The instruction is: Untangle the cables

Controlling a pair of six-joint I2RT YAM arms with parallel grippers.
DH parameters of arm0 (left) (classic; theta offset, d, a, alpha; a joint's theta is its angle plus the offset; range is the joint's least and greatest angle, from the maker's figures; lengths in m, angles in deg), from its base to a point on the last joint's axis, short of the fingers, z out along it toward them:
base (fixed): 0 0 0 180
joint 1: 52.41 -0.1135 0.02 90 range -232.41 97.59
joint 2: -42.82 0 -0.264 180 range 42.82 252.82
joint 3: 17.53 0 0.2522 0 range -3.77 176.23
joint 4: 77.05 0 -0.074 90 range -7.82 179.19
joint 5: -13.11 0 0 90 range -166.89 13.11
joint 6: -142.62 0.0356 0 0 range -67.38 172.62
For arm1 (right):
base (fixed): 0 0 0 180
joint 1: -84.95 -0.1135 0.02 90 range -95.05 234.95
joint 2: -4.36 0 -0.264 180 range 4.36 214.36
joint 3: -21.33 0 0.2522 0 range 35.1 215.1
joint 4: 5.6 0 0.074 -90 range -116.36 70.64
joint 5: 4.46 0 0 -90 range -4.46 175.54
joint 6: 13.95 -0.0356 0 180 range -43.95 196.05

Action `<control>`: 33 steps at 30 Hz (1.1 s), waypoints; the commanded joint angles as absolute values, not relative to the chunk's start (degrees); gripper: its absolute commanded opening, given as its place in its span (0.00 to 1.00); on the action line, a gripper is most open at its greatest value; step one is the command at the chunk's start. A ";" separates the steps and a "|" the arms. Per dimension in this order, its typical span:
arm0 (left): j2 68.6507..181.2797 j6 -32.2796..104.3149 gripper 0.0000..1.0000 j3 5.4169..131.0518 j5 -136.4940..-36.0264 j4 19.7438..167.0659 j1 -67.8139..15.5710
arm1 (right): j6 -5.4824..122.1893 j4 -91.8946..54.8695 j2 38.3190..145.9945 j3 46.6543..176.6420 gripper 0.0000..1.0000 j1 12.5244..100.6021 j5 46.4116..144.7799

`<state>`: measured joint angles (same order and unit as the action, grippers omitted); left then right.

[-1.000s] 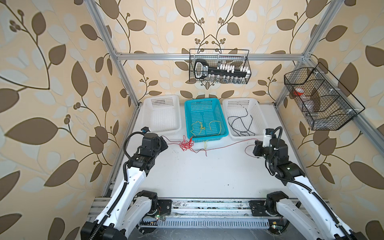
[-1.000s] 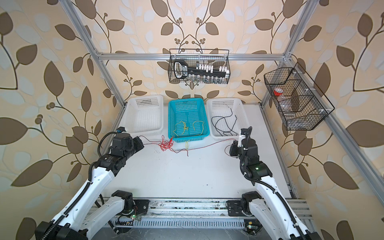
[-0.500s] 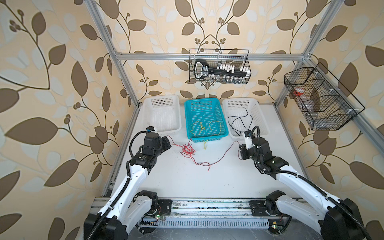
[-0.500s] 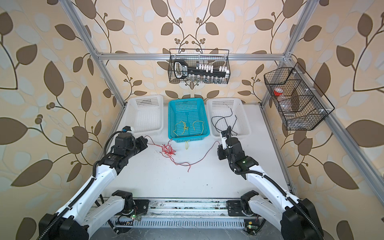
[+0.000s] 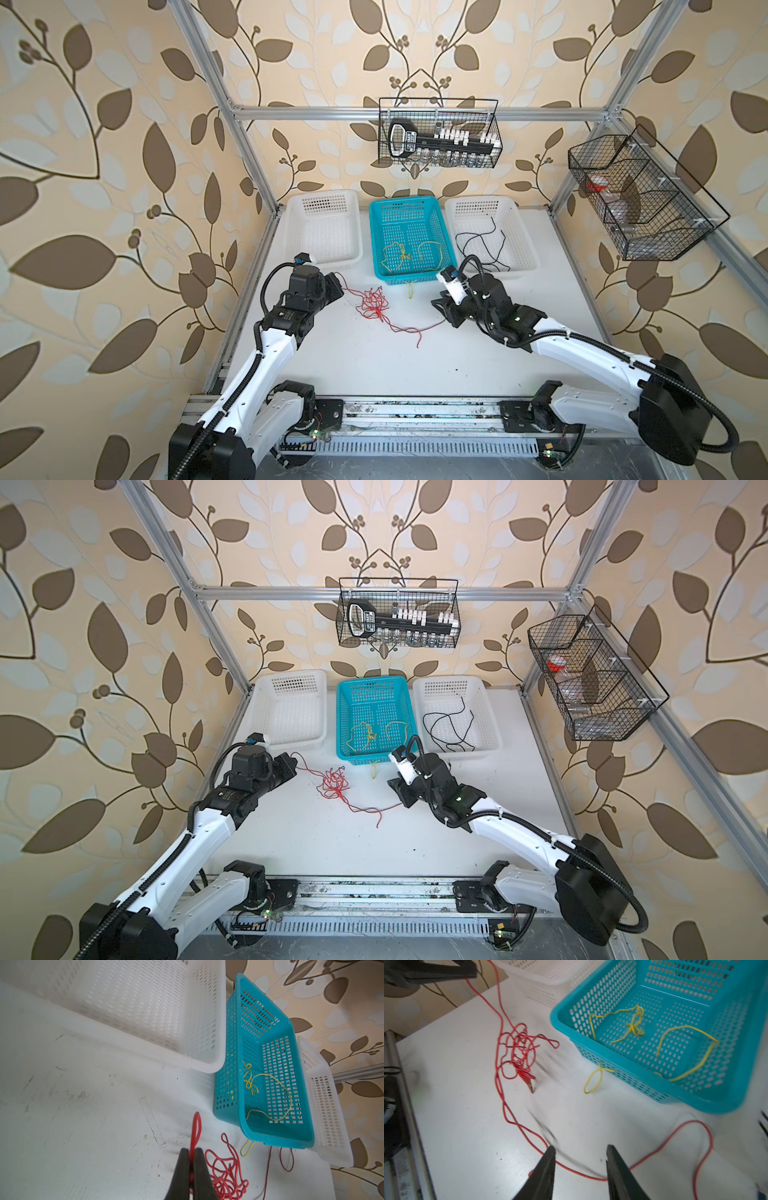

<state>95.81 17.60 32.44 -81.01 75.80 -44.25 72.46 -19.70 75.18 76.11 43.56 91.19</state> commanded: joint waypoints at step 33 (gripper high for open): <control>94.74 17.04 0.00 30.57 -82.80 80.89 -44.68 | 68.08 -17.00 104.80 97.69 0.30 31.77 93.64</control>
